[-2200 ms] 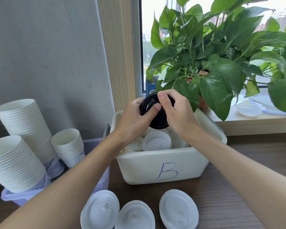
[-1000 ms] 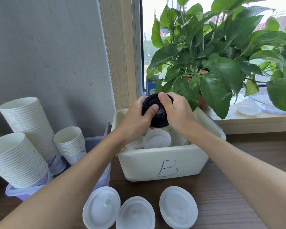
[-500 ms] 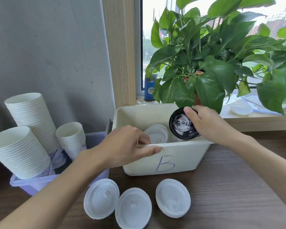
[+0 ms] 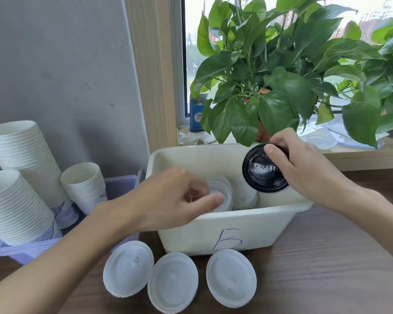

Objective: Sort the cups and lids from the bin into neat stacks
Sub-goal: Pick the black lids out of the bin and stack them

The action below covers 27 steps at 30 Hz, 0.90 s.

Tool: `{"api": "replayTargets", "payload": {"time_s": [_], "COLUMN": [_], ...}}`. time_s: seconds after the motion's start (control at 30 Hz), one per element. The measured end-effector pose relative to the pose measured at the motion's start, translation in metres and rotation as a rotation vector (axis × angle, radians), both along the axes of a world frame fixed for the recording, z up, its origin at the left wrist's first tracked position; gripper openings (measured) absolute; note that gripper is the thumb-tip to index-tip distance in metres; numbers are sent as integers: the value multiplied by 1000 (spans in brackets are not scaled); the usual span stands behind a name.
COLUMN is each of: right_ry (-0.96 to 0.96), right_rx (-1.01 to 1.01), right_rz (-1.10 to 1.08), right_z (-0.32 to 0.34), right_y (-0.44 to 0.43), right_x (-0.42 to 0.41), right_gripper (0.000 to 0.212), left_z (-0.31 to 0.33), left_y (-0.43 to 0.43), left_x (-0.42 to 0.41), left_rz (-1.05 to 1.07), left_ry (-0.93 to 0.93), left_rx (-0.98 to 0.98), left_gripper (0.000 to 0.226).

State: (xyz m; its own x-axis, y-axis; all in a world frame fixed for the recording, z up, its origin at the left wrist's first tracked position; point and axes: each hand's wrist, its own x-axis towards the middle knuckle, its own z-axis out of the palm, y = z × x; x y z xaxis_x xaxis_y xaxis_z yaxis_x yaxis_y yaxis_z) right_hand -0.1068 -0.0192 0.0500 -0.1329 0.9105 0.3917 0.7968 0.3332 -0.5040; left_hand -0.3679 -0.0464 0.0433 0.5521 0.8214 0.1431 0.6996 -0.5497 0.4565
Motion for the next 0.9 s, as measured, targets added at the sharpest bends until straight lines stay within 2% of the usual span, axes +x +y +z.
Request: {"api": "replayTargets", "payload": {"time_s": [0.13, 0.3, 0.5, 0.57, 0.63, 0.77, 0.8, 0.9], "right_ry": [-98, -189, -436, -464, -425, -115, -33, 81], "right_rx": [-29, -107, -14, -1, 26, -45, -62, -92], "right_rz": [30, 91, 137, 150, 177, 222, 221, 194], "right_z": [-1, -8, -14, -14, -16, -11, -9, -5], "right_y": [11, 29, 47, 49, 52, 51, 51, 48], "right_x": [7, 10, 9, 6, 2, -9, -12, -20], "right_gripper": [24, 26, 28, 27, 22, 11, 12, 18], "left_z": [1, -7, -19, -26, -27, -18, -15, -8], "left_y": [38, 84, 105, 108, 112, 116, 116, 109], "left_x": [17, 39, 43, 44, 46, 52, 54, 54], "left_rz": [-28, -122, -154, -117, -37, 72, 74, 69], "left_ry": [82, 275, 320, 275, 149, -199, -261, -349], "left_rx": [115, 64, -107, -120, -94, -212, -260, -296], "left_gripper": [29, 46, 50, 50, 52, 79, 75, 38]}}
